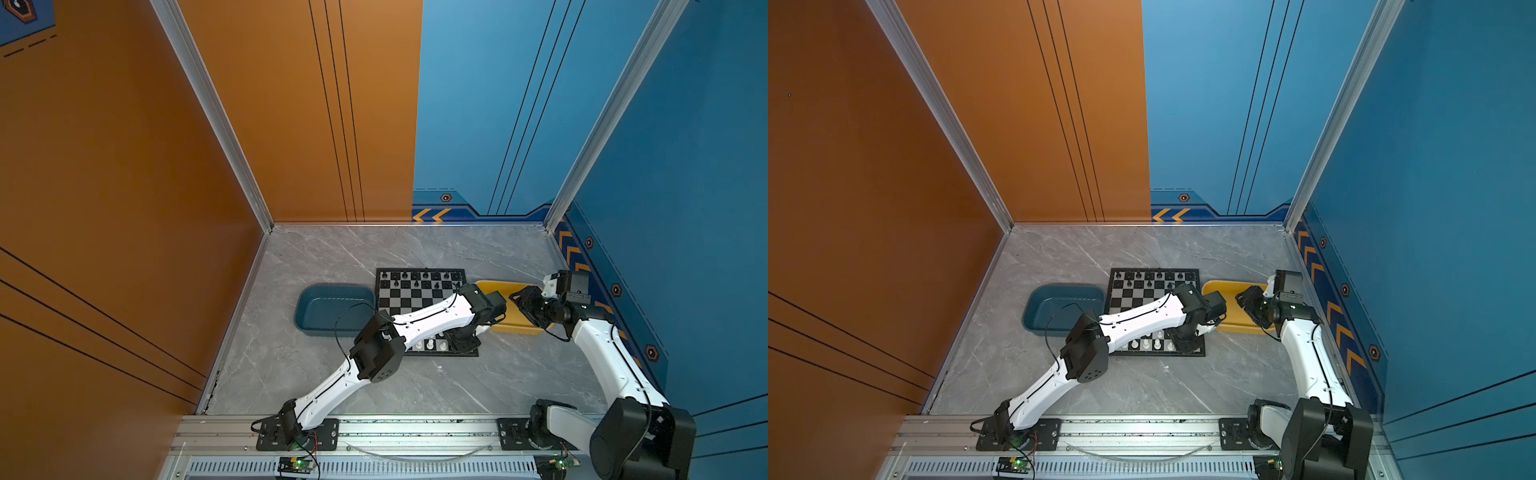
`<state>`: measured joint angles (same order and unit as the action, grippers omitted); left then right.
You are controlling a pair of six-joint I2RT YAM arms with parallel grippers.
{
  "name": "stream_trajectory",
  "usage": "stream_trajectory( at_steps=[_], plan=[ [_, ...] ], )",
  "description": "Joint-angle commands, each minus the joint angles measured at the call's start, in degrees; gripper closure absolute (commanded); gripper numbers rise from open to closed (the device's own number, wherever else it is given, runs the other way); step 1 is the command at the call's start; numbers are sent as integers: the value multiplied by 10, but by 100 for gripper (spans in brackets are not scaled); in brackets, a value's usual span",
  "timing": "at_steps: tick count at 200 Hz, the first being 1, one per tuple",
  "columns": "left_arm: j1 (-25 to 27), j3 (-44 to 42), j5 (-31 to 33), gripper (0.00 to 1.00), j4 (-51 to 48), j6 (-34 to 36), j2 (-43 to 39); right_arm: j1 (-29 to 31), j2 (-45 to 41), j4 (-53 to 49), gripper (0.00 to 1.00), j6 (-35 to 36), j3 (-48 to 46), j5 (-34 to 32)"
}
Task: Set up the chess pieces on the board
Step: 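Set the white knight down on the corner-adjacent square with the left gripper, then open the left gripper and release the white knight on the board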
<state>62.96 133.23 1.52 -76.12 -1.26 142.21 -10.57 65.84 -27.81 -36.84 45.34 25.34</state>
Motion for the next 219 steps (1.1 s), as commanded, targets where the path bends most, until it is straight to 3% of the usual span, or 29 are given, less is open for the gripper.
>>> stream_trajectory(
  at_steps=[1, 116, 219],
  plan=[
    [0, 16, 12, 74, -15, 3, 3, -5, -1, 8, 48, 5, -8, 4],
    [2, 26, 28, 64, -19, 1, -27, -5, -8, 7, 48, 4, -7, 5],
    [7, 51, 44, 63, -37, 3, -46, -5, -13, 6, 48, 2, -6, 7]
  ],
)
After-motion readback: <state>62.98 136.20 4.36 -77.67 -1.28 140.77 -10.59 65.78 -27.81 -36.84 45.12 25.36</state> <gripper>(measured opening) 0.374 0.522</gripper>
